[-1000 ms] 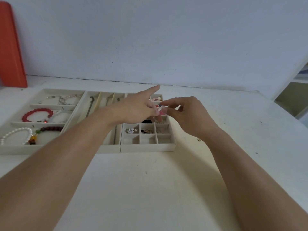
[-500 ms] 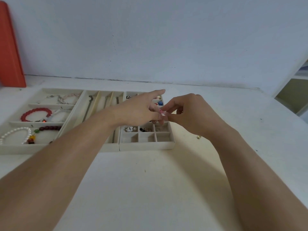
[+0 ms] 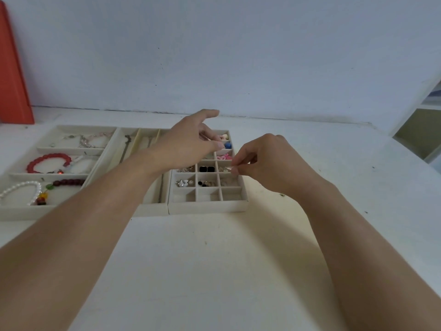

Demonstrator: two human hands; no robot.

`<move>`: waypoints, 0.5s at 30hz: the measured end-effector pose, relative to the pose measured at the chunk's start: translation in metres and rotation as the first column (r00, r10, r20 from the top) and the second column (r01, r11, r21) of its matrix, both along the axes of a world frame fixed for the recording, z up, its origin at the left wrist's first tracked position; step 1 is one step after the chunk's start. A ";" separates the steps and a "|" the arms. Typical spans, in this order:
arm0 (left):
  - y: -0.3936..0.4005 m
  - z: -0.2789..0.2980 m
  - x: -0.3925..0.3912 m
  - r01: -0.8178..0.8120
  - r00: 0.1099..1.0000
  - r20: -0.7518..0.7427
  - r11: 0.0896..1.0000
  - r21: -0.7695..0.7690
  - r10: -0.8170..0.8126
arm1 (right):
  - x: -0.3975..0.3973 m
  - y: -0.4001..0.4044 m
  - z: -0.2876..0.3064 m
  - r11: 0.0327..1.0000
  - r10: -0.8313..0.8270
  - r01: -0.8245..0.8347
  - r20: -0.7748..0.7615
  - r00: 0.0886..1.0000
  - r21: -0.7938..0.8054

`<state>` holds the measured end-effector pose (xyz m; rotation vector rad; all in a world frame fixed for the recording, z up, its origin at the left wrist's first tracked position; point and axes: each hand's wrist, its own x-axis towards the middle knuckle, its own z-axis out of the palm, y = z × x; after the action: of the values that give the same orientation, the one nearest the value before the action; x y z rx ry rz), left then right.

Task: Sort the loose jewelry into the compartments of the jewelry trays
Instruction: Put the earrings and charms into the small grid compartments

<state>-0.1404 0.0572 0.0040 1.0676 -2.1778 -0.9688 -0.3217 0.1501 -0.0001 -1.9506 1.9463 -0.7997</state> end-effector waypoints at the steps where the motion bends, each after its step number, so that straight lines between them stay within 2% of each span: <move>1: 0.000 0.000 0.000 -0.001 1.000 -0.001 1.000 0.003 0.001 | 0.001 0.000 -0.001 1.000 -0.001 0.001 0.002 1.000 0.006; 15: -0.003 -0.002 0.002 -0.023 1.000 -0.006 1.000 0.012 0.023 | 0.008 -0.002 -0.006 0.999 -0.035 0.036 -0.065 0.997 0.013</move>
<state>-0.1384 0.0543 0.0020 1.0919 -2.1522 -0.9748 -0.3142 0.1486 -0.0062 -1.9623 2.0233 -0.7387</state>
